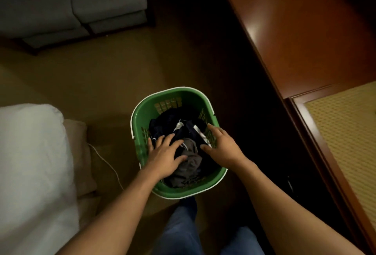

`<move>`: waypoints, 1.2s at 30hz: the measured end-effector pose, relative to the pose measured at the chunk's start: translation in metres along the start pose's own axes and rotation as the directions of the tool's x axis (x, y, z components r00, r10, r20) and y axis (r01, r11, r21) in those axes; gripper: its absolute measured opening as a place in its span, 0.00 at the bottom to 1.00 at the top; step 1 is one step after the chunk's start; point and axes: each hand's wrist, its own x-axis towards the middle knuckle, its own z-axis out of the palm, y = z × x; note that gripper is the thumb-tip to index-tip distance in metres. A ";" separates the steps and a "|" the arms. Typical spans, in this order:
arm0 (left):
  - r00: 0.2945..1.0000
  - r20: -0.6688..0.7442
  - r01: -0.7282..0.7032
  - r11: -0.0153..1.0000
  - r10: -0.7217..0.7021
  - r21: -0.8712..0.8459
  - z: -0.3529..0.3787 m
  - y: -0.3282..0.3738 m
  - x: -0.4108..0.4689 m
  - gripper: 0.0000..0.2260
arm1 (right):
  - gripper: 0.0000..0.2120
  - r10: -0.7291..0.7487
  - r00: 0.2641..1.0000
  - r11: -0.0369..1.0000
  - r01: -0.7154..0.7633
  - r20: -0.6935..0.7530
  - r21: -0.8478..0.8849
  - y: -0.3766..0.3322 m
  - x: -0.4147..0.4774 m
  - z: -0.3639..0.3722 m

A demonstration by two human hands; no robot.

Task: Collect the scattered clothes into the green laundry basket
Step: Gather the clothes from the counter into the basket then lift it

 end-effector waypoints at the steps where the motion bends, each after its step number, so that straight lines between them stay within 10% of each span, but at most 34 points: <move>1: 0.999 -0.043 -0.011 0.999 0.009 -0.033 -0.010 0.015 -0.001 0.27 | 0.40 0.004 0.999 1.000 -0.003 -0.041 0.028 0.003 -0.010 -0.016; 17: 0.909 -0.245 -0.372 0.921 0.338 -0.112 -0.052 0.380 -0.002 0.28 | 0.37 0.279 0.756 0.908 -0.006 -0.592 0.420 0.220 -0.215 -0.217; 36: 0.820 -0.072 -0.572 0.818 0.568 -0.064 0.018 0.634 0.046 0.30 | 0.35 0.651 0.533 0.661 -0.049 -0.540 0.748 0.417 -0.317 -0.294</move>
